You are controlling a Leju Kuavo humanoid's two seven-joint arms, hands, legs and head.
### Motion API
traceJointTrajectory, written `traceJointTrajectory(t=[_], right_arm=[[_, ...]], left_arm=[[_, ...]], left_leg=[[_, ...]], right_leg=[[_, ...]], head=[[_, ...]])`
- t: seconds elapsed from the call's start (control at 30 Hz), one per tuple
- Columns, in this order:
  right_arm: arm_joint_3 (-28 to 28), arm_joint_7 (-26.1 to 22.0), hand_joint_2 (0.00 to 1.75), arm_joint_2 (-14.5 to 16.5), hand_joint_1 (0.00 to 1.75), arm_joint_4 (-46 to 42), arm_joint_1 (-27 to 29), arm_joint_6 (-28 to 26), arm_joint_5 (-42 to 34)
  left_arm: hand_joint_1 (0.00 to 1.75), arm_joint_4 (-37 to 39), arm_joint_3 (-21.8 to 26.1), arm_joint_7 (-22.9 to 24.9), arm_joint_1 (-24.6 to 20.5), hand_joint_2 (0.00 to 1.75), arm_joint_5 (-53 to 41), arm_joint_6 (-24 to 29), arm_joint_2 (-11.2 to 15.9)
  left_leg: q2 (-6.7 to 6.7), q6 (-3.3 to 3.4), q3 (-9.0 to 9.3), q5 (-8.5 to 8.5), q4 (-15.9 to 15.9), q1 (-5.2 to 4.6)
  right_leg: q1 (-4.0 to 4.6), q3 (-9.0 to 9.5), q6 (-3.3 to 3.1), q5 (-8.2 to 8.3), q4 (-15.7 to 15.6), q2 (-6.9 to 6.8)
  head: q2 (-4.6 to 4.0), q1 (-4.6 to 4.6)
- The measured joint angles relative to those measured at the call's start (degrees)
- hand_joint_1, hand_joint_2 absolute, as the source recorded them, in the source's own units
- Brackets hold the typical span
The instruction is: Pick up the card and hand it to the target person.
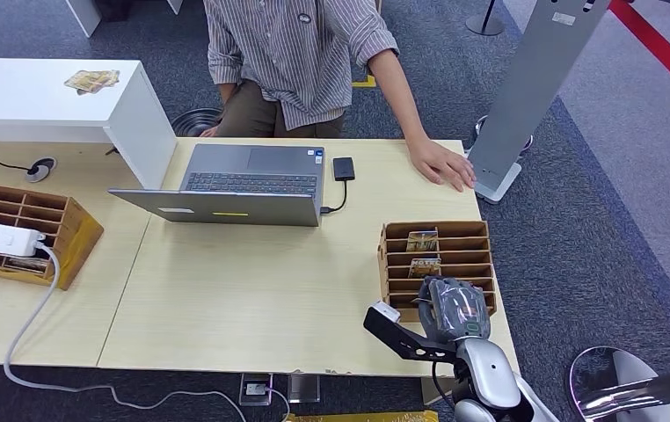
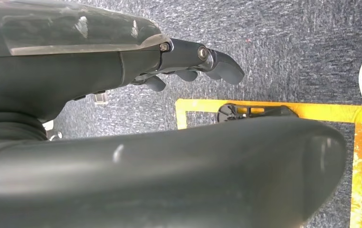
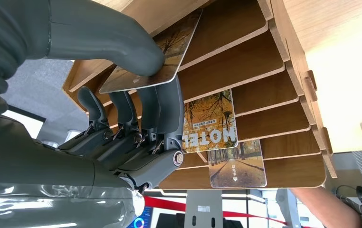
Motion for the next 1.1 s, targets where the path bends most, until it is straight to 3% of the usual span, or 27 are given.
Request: traceJointTrajectory(t=[0.3,0.47,0.73,1.1], right_arm=[[-1.1,-1.6,1.75,-0.8,1.40,-2.5,-0.1,-0.9,-4.2],[-4.2,-2.9,1.75,-4.0,1.40,-11.5,-1.8,0.7,-8.1],[-7.7,-3.7,1.75,-9.2,1.40,-27.2,-10.6,5.5,-13.1],[-8.2,-5.7,1.75,-11.1,1.40,-31.0,-11.4,3.9,-13.8]], left_arm=[[0.00,0.0,0.0,0.0,0.0,0.00,0.1,0.0,0.2],[0.00,0.0,0.0,-0.1,0.1,0.00,0.2,0.0,0.6],[0.00,0.0,0.0,-0.4,0.1,0.00,0.3,-0.1,0.8],[0.00,0.0,0.0,-0.5,0.1,0.00,0.7,-0.2,0.8]], left_leg=[[0.00,0.00,0.00,0.00,0.0,0.00],[0.01,0.01,0.00,0.00,0.0,-0.01],[0.02,0.01,0.08,0.01,0.0,-0.01],[0.03,0.01,0.04,0.01,0.0,-0.01]], right_leg=[[0.00,0.00,0.00,0.00,0.0,0.00],[-0.01,0.00,0.01,0.02,0.0,0.01],[-0.01,0.04,0.01,0.03,0.0,0.02],[-0.01,0.04,0.01,0.02,0.0,0.03]], head=[[-0.01,-0.03],[0.00,0.02],[0.00,0.00],[0.00,0.01]])
